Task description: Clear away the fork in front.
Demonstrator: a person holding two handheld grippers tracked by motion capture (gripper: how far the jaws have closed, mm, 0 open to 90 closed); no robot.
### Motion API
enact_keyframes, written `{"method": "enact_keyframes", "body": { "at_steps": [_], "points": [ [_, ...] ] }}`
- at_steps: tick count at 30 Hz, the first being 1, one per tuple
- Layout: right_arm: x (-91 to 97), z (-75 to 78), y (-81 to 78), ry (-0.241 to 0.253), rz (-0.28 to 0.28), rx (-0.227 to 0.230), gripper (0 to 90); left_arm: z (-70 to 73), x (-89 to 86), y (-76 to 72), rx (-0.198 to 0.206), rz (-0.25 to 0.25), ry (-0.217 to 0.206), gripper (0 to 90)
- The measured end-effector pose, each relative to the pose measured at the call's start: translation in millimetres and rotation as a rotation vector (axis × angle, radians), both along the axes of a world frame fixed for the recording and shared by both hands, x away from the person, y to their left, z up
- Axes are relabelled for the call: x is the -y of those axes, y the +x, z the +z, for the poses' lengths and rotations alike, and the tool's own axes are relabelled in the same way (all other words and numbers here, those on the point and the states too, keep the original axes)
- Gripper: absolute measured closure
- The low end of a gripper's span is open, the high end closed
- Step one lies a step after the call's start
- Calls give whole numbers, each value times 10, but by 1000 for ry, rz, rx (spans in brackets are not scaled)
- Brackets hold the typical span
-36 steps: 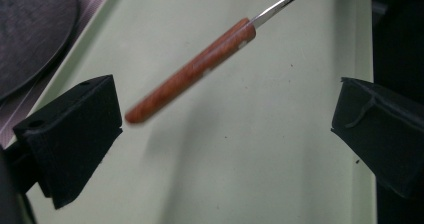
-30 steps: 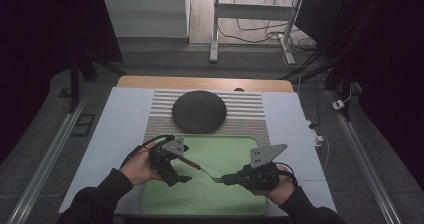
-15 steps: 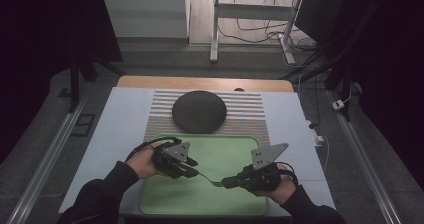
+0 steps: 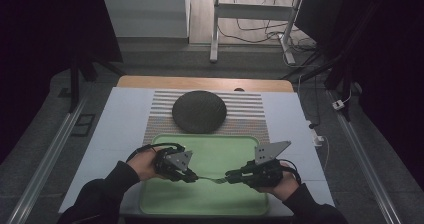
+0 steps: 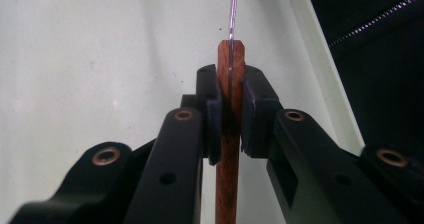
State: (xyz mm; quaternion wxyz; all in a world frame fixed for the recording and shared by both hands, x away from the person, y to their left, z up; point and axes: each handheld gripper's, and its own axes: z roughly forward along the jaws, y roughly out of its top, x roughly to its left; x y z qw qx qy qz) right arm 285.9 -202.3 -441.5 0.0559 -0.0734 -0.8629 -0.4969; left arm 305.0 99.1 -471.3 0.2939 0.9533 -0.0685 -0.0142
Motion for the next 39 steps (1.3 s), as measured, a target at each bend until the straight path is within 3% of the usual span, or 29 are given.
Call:
{"method": "enact_keyframes", "body": {
  "at_steps": [4,9,14,15,16,20,24,25,29,33,37,38,39],
  "points": [
    [5,-18,16,-23,-68,18,672,19,-35,16,-50,89,9,797],
    [56,-26,24,-57,-217,70,538,50,-109,-32,-84,174,24,797],
    [145,-40,10,-85,-323,107,426,75,-160,-93,-110,269,41,797],
    [163,-39,-1,-93,-347,119,396,75,-160,-93,-110,269,41,797],
    [184,-35,-15,-100,-368,126,369,95,-185,-119,-110,318,42,796],
    [274,-28,-56,-128,-441,133,289,122,-238,-163,-120,398,36,796],
    [377,-19,-95,-124,-518,124,216,109,-270,-215,-123,468,49,796],
    [377,-19,-95,-124,-518,124,216,109,-270,-215,-123,468,49,796],
    [459,-31,-158,-136,-551,95,183,103,-283,-285,-154,553,59,796],
    [510,-50,-211,-143,-609,84,107,102,-308,-329,-162,585,63,796],
    [575,-52,-259,-162,-660,76,52,91,-379,-380,-184,675,47,796],
    [592,-54,-273,-161,-671,73,40,91,-379,-380,-184,675,47,796],
    [608,-58,-286,-165,-679,71,29,83,-408,-390,-190,719,39,796]
  ]
}}
